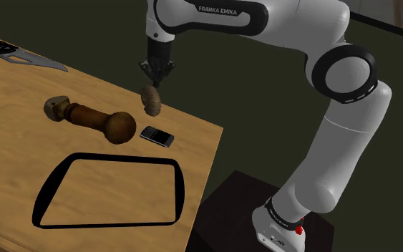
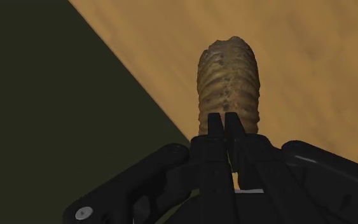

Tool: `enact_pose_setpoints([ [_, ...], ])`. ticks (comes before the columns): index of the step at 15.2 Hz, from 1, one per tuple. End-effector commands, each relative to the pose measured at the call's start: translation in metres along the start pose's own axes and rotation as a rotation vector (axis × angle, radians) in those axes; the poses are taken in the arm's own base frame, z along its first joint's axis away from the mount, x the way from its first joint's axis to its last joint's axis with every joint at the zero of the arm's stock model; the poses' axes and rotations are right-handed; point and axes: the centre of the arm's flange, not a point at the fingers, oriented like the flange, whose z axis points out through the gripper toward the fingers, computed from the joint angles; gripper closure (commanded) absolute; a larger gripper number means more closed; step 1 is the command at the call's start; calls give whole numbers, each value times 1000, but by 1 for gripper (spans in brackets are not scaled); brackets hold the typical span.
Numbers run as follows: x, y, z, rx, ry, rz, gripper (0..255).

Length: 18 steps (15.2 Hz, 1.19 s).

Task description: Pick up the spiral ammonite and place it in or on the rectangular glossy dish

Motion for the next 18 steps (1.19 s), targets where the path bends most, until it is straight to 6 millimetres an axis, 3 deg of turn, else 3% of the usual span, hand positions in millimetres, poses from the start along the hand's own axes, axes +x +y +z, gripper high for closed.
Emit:
enact_pose_setpoints([
  [1,-1,0,-9,0,-3,-1,255],
  [2,0,0,-5,0,-1,0,255],
  [3,0,0,-5,0,-1,0,0],
  [6,2,25,29,164,53,-54,0],
  [13,4,19,65,164,53,-54,0],
  [18,4,18,68,164,53,-54,0],
])
